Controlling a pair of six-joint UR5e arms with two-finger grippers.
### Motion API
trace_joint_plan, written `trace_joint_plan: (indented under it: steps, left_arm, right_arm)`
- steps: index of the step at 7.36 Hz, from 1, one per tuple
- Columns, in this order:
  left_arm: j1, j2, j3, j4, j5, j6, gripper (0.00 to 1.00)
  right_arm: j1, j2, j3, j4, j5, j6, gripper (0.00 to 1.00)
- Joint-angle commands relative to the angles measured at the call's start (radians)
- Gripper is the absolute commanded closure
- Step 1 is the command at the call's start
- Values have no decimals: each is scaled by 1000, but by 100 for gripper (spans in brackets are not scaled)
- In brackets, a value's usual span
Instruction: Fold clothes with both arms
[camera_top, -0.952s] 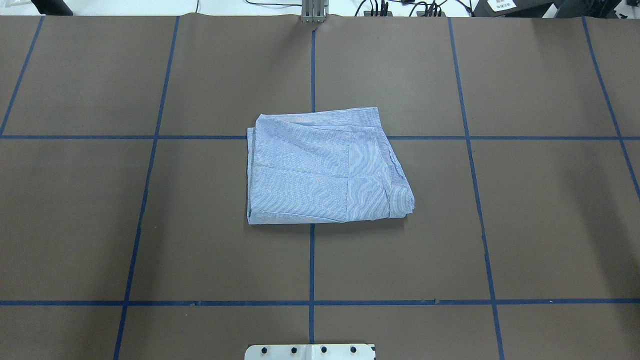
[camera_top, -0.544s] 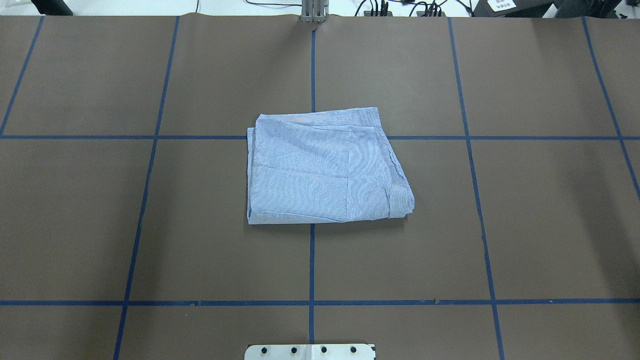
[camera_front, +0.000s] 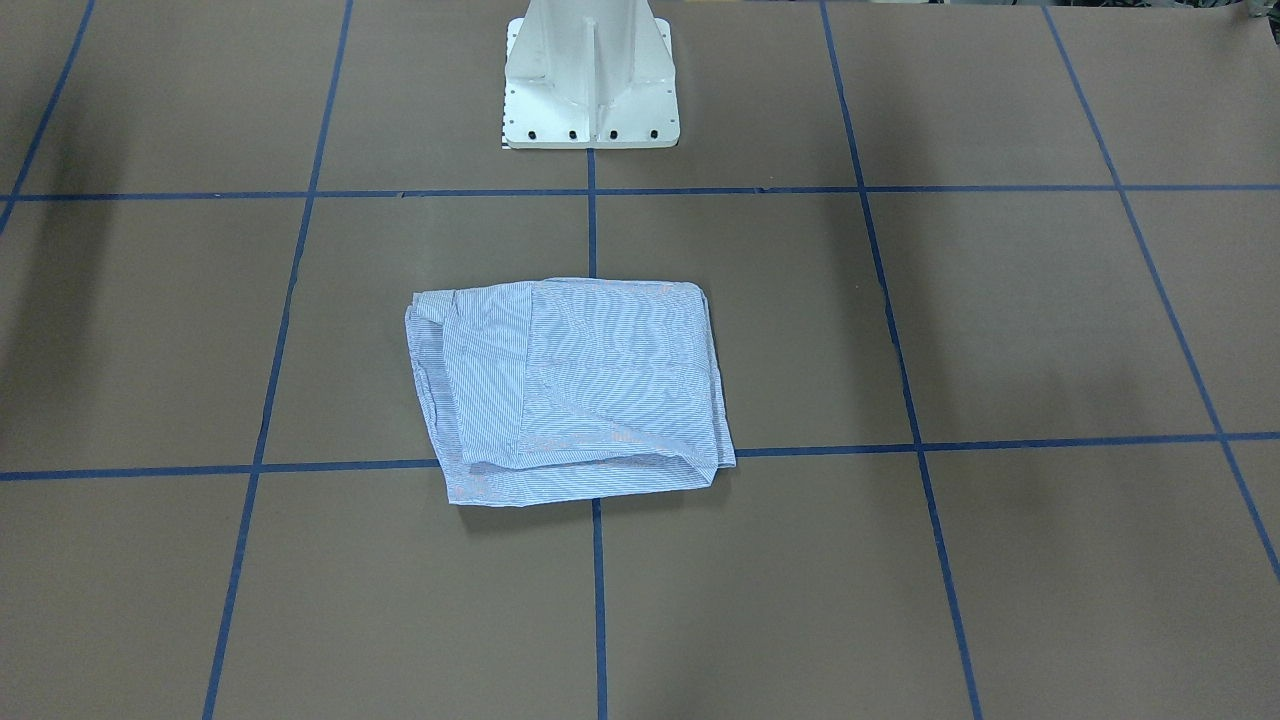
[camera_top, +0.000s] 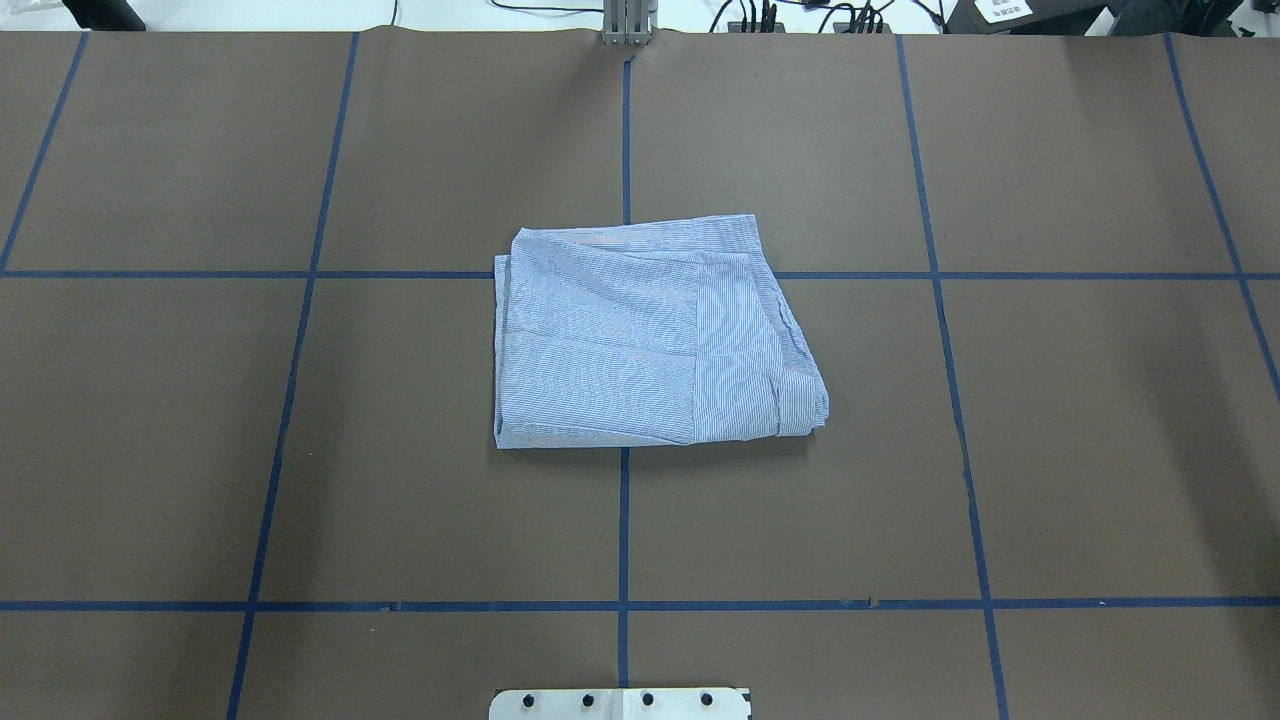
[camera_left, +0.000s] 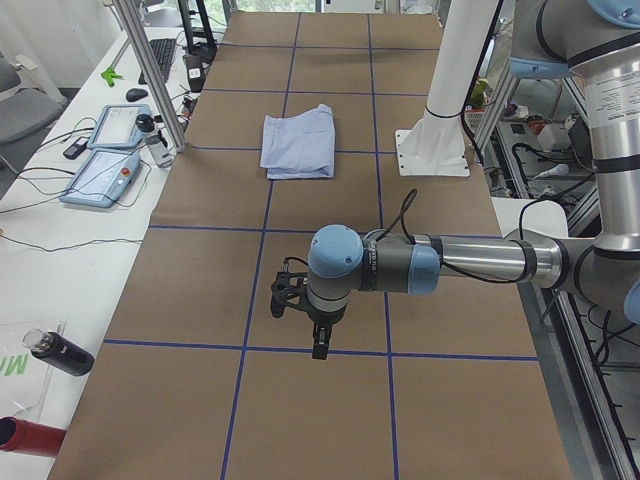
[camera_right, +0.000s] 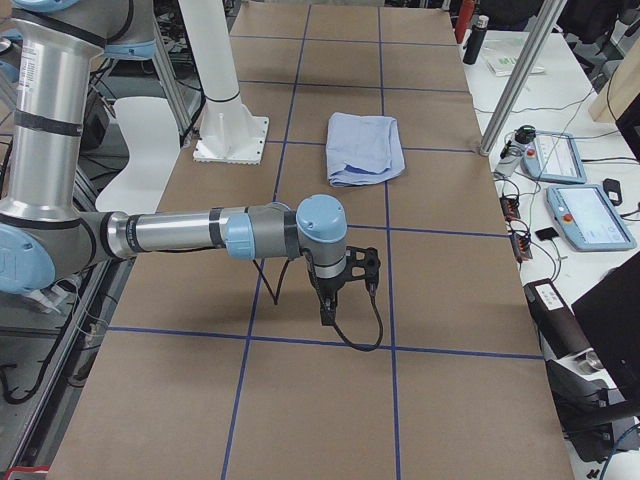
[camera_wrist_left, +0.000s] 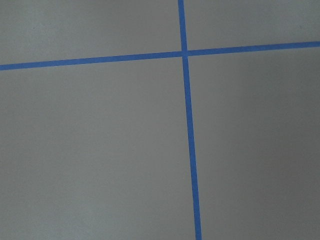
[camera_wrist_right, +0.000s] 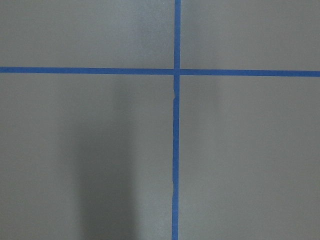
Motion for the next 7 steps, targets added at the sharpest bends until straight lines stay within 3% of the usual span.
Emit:
trace_joint_plan:
  steps: [1, 7]
  left_arm:
    - [0, 0, 1, 0, 0, 0, 0]
    - [1, -1, 1, -6, 3, -1, 0]
  right_arm:
    - [0, 0, -2, 0, 0, 1, 0]
    - [0, -11, -2, 0, 14, 0, 0]
